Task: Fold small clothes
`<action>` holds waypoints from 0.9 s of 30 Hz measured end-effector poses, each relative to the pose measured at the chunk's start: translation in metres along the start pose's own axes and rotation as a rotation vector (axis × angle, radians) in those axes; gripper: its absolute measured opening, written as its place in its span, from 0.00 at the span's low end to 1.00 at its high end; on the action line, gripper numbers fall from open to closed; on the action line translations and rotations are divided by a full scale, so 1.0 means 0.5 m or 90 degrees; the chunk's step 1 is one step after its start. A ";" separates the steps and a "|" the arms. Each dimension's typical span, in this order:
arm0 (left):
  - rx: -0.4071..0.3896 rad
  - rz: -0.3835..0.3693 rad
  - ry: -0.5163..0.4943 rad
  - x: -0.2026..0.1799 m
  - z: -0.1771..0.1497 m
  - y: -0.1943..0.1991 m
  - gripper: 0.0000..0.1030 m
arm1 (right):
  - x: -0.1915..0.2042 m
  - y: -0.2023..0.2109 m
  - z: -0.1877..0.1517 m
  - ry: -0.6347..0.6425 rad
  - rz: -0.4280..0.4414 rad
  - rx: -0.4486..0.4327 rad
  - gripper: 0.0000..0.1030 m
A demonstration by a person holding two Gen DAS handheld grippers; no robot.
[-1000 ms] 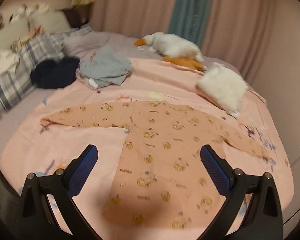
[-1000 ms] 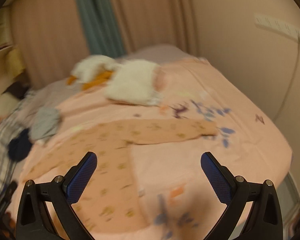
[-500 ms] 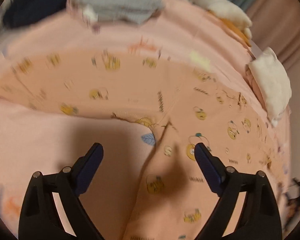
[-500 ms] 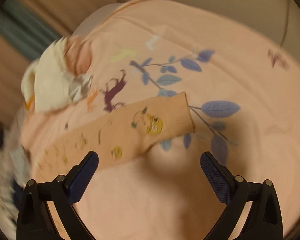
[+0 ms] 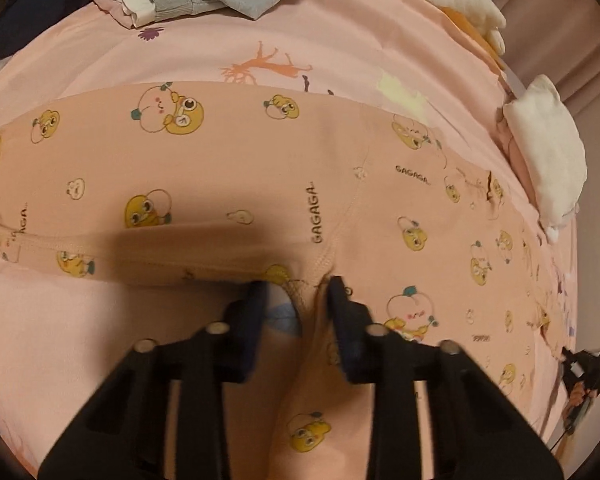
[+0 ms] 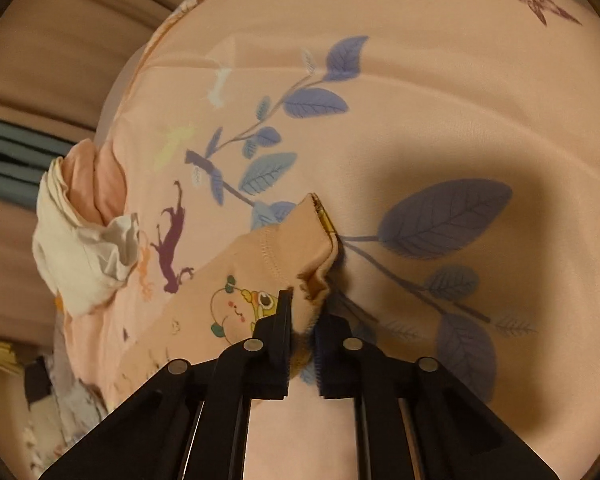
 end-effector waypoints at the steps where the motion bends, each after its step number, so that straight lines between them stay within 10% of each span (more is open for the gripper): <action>1: 0.000 -0.001 -0.012 -0.003 -0.006 0.002 0.17 | 0.005 0.005 0.001 0.001 0.002 -0.006 0.10; 16: -0.016 -0.004 -0.038 -0.020 -0.023 -0.010 0.10 | 0.335 0.090 -0.043 0.233 0.126 -0.037 0.10; 27: -0.020 -0.065 0.014 0.004 -0.018 -0.018 0.12 | 0.722 0.017 -0.390 0.475 0.280 0.086 0.10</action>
Point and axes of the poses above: each gripper's, at about its wrist camera, not at the fingertips, and y roughly against the way its jaws point, x to its left, z to its top, the point moved 7 cm from there along -y, roughly the way its jaws point, and after that the axes turned 6 degrees about y, right-handed, at the moved point
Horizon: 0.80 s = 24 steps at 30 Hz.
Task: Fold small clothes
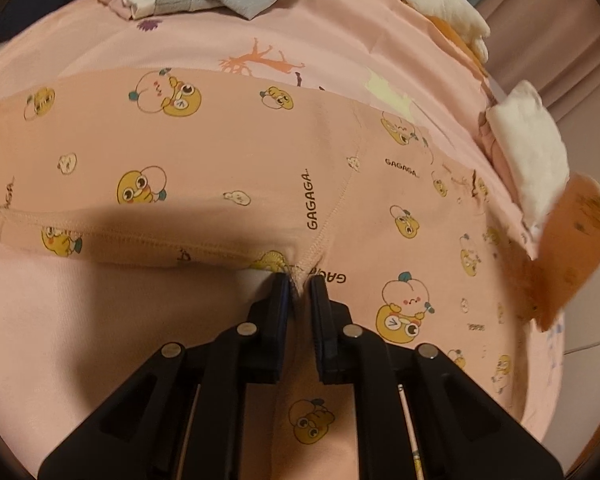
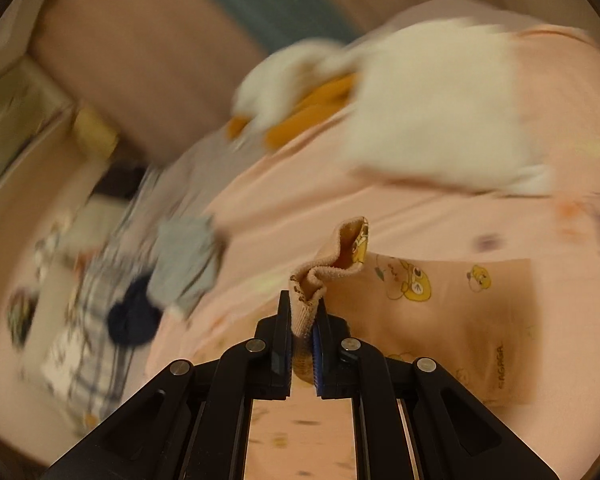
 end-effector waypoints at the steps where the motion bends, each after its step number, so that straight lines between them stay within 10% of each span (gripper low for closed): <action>1: -0.001 -0.006 0.003 0.001 0.000 0.000 0.12 | 0.027 -0.030 -0.015 0.012 0.007 0.017 0.10; 8: -0.009 0.033 -0.036 -0.017 -0.005 0.001 0.13 | 0.174 -0.254 -0.201 0.172 -0.060 0.177 0.11; 11: 0.014 0.018 -0.061 -0.030 -0.005 0.005 0.31 | 0.179 -0.251 -0.228 0.228 -0.080 0.216 0.29; 13: 0.030 -0.019 -0.034 -0.038 -0.003 0.017 0.48 | 0.180 -0.209 -0.221 0.294 -0.112 0.198 0.46; 17: 0.012 -0.049 -0.027 -0.074 0.005 0.043 0.48 | 0.121 -0.063 -0.168 0.435 -0.271 0.069 0.85; 24: 0.051 -0.083 -0.063 -0.162 -0.014 0.012 0.54 | -0.049 0.048 -0.174 0.427 -0.416 0.045 0.86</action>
Point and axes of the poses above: each gripper's, at about its wrist camera, not at the fingertips, and y roughly against the way its jaws point, x to its left, z to its top, the point moved 7 cm from there along -y, roughly the way its jaws point, and after that the axes turned 6 degrees about y, right-handed, at the moved point
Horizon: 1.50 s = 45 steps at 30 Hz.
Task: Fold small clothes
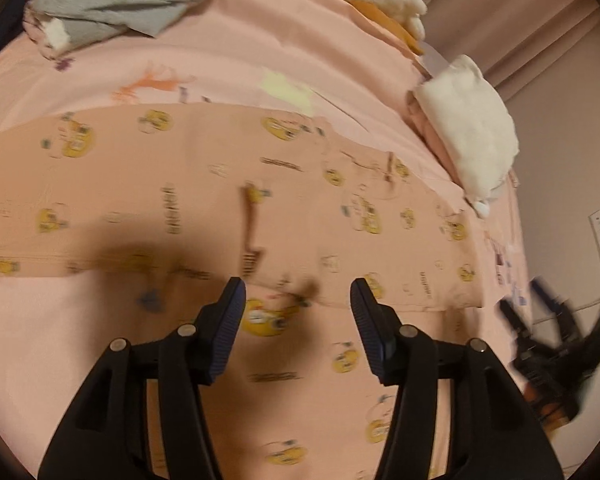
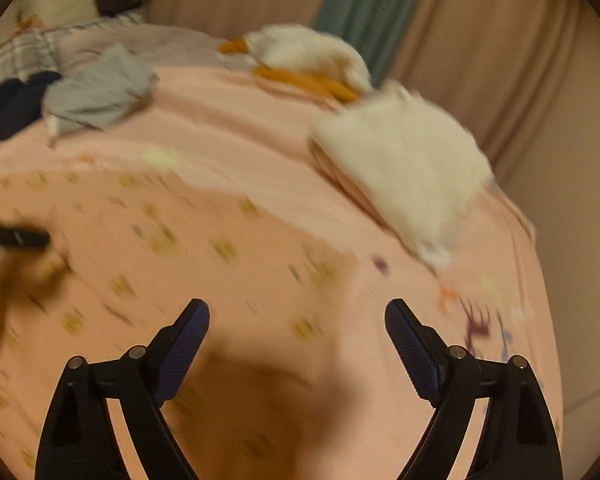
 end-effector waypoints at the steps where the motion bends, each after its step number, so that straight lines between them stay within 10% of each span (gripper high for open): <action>1: 0.014 -0.001 0.003 -0.002 -0.003 -0.015 0.58 | -0.009 -0.012 -0.018 -0.010 0.004 0.012 0.86; 4: 0.077 0.008 0.029 0.004 -0.024 -0.064 0.59 | -0.037 -0.057 -0.069 -0.065 0.029 0.050 0.86; 10: 0.022 -0.046 0.127 0.009 0.010 -0.067 0.56 | -0.044 -0.120 -0.136 -0.169 0.127 0.084 0.86; 13: 0.001 0.030 0.092 0.005 0.029 -0.077 0.21 | -0.047 -0.135 -0.154 -0.199 0.148 0.079 0.86; 16: -0.020 0.050 0.065 -0.020 0.037 -0.090 0.14 | -0.053 -0.154 -0.163 -0.227 0.147 0.069 0.86; 19: -0.040 0.025 0.083 -0.024 0.051 -0.088 0.11 | -0.056 -0.163 -0.150 -0.234 0.144 0.054 0.83; 25: -0.142 -0.006 0.152 0.003 0.105 -0.040 0.09 | -0.075 -0.157 -0.150 -0.288 0.176 0.021 0.28; 42: -0.103 0.003 0.235 0.105 0.085 -0.043 0.13 | -0.062 -0.159 -0.161 -0.264 0.140 0.020 0.22; 45: -0.126 0.071 0.221 0.115 0.089 -0.004 0.14 | -0.052 -0.160 -0.154 -0.227 0.100 0.031 0.22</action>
Point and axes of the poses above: each gripper's, at about its wrist camera, not at the fingertips, and y roughly against the way its jaws point, x to its left, z to its top, the point moved 7 cm from there along -y, roughly the way its jaws point, and after that the axes turned 6 degrees about y, right-handed, at the moved point
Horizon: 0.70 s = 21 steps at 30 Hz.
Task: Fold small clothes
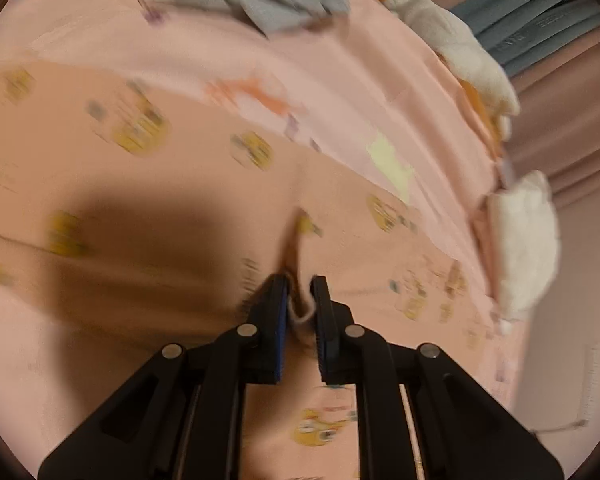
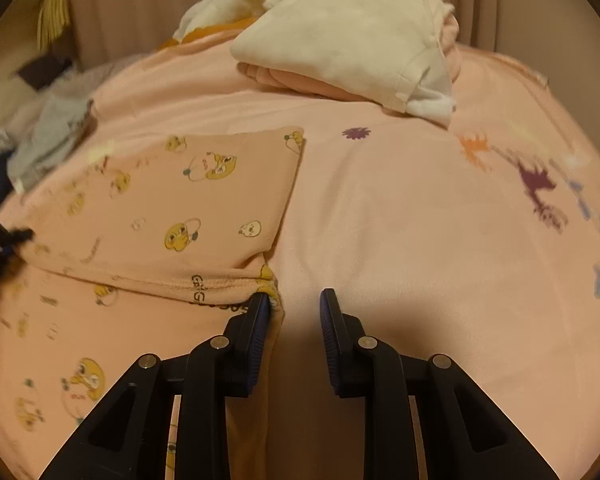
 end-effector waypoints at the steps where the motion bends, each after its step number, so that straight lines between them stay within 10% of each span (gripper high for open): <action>1: -0.036 0.047 -0.016 0.011 0.014 0.030 0.22 | 0.003 -0.001 0.001 0.009 -0.011 0.001 0.22; 6: -0.118 0.097 -0.062 0.085 0.058 0.154 0.55 | 0.009 -0.001 0.001 0.035 -0.044 0.004 0.24; 21: -0.185 0.033 0.342 0.514 0.175 0.299 0.60 | 0.011 -0.002 -0.001 0.040 -0.056 0.005 0.26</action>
Point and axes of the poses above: each gripper's, at about its wrist camera, not at the fingertips, and y roughly against the way its jaws point, x to its left, z to its top, the point moved 7 cm from there along -y, roughly the way its jaws point, and after that the axes turned 6 degrees about y, right-handed, at the moved point
